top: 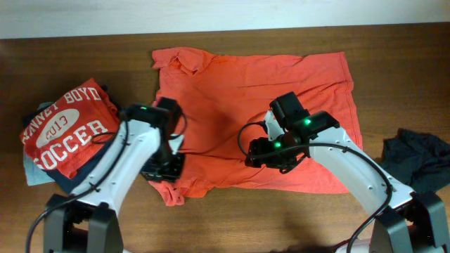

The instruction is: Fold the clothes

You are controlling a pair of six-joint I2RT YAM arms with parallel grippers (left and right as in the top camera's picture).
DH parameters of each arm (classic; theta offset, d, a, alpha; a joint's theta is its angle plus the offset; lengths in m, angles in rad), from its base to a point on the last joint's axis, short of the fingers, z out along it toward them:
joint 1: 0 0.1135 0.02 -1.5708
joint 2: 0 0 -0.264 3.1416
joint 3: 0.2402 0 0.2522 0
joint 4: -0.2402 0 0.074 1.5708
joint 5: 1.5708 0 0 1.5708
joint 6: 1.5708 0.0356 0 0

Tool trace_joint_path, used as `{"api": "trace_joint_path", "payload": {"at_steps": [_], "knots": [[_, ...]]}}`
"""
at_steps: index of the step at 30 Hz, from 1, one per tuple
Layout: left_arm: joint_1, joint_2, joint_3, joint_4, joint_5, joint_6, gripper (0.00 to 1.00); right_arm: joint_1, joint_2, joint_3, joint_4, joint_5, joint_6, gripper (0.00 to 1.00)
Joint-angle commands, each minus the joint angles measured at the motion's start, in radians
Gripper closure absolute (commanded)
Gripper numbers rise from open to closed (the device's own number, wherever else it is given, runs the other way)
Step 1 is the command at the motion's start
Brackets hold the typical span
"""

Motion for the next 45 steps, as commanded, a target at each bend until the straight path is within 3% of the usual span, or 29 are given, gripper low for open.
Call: {"api": "trace_joint_path", "payload": {"at_steps": [1, 5, 12, 18, 23, 33, 37, 45], "knots": [[-0.102, -0.053, 0.013, 0.022, -0.036, 0.029, 0.66, -0.002, 0.002, -0.009, 0.002, 0.086, -0.035, 0.31], [-0.235, -0.062, 0.012, 0.055, -0.141, 0.000, 0.67, -0.081, 0.001, -0.009, 0.002, 0.099, -0.035, 0.31], [-0.424, -0.061, 0.002, 0.124, -0.352, 0.001, 0.66, -0.388, -0.005, 0.010, -0.016, 0.035, -0.039, 0.30], [-0.468, -0.046, -0.035, 0.198, -0.388, 0.018, 0.66, -0.629, -0.005, 0.039, -0.017, -0.109, -0.084, 0.29], [-0.495, -0.012, -0.105, 0.262, -0.388, 0.031, 0.62, -0.748, -0.005, 0.042, -0.021, -0.165, -0.114, 0.29], [-0.595, 0.140, -0.128, 0.271, -0.328, 0.030, 0.50, -0.773, -0.005, 0.042, -0.043, -0.168, -0.137, 0.29], [-0.600, 0.196, -0.131, 0.282, -0.272, 0.029, 0.50, -0.773, -0.005, 0.042, -0.044, -0.169, -0.137, 0.29], [-0.591, 0.238, -0.131, 0.314, -0.301, 0.011, 0.50, -0.773, -0.005, 0.042, -0.047, -0.169, -0.137, 0.29]]}}
